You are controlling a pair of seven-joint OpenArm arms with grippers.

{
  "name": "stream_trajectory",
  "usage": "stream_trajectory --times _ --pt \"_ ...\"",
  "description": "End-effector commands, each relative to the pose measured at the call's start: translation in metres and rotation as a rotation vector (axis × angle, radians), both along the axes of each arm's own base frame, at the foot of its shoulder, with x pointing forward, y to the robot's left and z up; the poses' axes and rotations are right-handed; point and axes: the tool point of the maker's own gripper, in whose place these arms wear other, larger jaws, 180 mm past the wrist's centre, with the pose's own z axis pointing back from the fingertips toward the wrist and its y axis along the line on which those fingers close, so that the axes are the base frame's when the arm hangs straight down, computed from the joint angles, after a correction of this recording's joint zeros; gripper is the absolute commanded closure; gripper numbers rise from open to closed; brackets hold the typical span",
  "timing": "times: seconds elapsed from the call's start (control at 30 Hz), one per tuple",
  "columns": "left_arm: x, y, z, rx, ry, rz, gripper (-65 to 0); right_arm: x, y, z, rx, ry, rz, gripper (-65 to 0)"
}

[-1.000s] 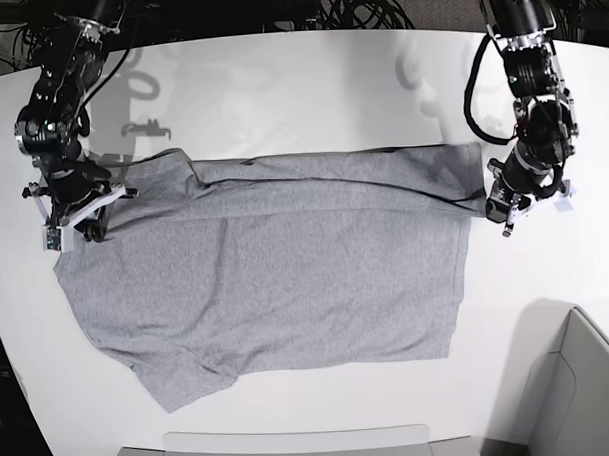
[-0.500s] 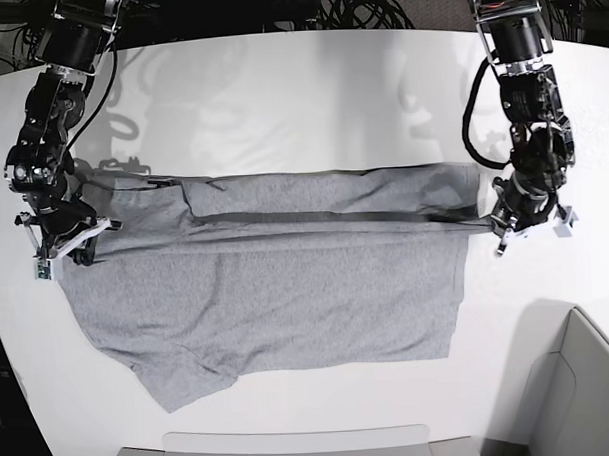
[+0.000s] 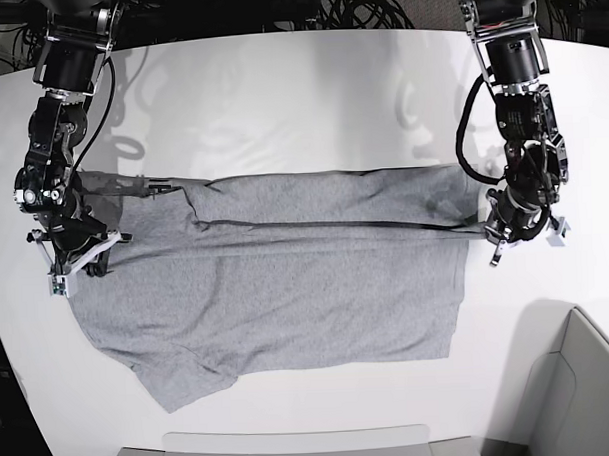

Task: Fold the T-shirt properly
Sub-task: 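Lift the held corners and fold them over toward the hem, then lower the folded edge onto the shirt and open both grippers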

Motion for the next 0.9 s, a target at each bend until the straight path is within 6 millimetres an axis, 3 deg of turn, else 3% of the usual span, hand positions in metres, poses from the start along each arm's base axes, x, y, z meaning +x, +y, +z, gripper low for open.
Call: stream_trajectory --times 0.0,0.03,0.17,0.33,0.4,0.47,0.57,0.67,0.77,0.87 --pt "0.008 0.009 0.015 0.024 -0.041 0.008 0.0 0.013 -0.006 0.025 -0.012 -0.076 -0.005 -3.2" --pt "0.008 0.009 0.015 0.024 -0.041 0.008 0.0 0.013 -0.006 0.025 -0.012 -0.076 -0.005 -8.1" --pt "0.006 0.010 0.014 0.026 -0.035 0.009 -14.5 0.011 -0.008 0.025 -0.018 -0.076 -0.005 -24.1" --pt "0.007 0.009 0.016 0.020 -0.036 0.009 -15.4 0.013 -0.012 0.034 -0.002 -0.099 -0.004 -25.2" --pt "0.009 0.008 0.025 0.027 -0.062 0.003 -15.4 0.011 -0.016 0.047 0.019 -0.137 -0.008 -25.2" --pt "0.011 0.005 0.042 0.045 -0.108 -0.012 -15.4 0.000 -0.025 0.055 0.048 -0.167 -0.032 -25.2" --pt "-0.009 0.003 0.064 0.096 -0.151 -0.054 -15.4 -0.026 -0.043 0.066 0.060 -0.205 -0.083 -25.2" --pt "-0.023 -0.009 0.081 0.117 -0.181 -0.101 -15.4 -0.063 -0.059 0.051 0.032 -0.157 -0.127 -25.2" --pt "-0.038 -0.013 0.074 0.123 -0.158 -0.118 -15.4 -0.095 -0.067 0.022 0.024 -0.065 -0.152 -25.2" --pt "-0.044 -0.016 0.065 0.123 -0.133 -0.128 -15.4 -0.110 -0.073 -0.003 0.038 0.003 -0.173 -25.2"
